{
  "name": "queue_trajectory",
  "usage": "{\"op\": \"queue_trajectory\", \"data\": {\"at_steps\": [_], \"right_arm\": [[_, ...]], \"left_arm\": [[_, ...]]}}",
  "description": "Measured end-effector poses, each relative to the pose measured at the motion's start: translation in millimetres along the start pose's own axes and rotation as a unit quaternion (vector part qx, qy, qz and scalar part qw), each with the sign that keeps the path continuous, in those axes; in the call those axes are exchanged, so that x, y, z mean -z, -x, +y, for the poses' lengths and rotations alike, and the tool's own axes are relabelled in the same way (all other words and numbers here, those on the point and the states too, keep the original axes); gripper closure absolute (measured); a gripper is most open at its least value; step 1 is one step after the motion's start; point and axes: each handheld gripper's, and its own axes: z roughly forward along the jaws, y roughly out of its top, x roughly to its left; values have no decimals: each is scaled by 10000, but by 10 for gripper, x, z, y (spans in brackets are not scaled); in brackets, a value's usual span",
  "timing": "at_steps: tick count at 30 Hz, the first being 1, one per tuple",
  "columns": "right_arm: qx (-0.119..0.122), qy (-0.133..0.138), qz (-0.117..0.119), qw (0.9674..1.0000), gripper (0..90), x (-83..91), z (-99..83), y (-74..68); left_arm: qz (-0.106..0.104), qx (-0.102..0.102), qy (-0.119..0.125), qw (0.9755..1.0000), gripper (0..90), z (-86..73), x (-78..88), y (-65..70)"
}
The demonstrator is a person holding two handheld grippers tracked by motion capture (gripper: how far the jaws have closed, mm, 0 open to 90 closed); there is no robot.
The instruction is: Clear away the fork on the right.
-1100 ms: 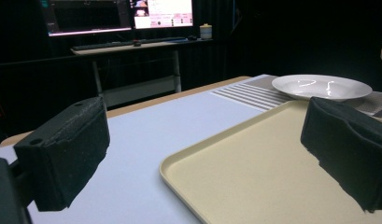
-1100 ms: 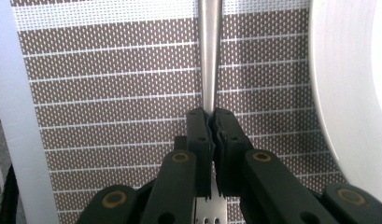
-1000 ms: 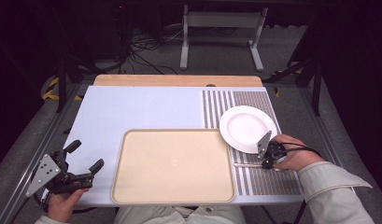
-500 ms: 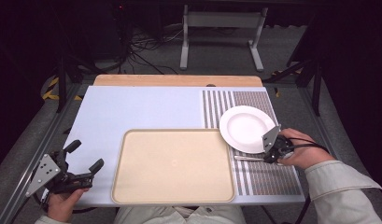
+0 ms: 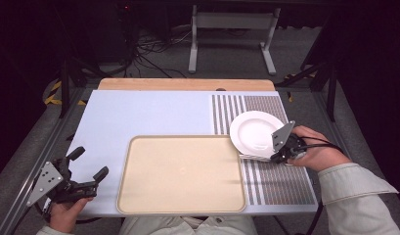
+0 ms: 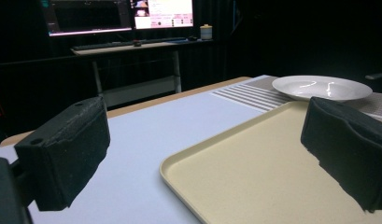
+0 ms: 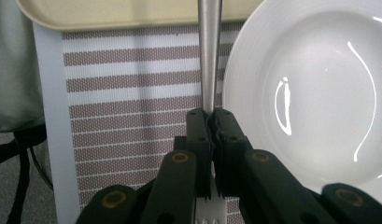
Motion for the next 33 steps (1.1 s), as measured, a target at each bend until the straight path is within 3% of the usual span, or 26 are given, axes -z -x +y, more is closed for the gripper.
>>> {"op": "queue_trajectory", "data": {"at_steps": [12, 33], "right_arm": [[218, 157, -87, 9996, 866, 42, 334, 111], [667, 366, -7, 9971, 865, -190, 1032, 352]], "left_arm": [[13, 2, 14, 10000, 22, 0, 14, -4], [-10, 13, 26, 10000, 22, -2, 2, -13]]}}
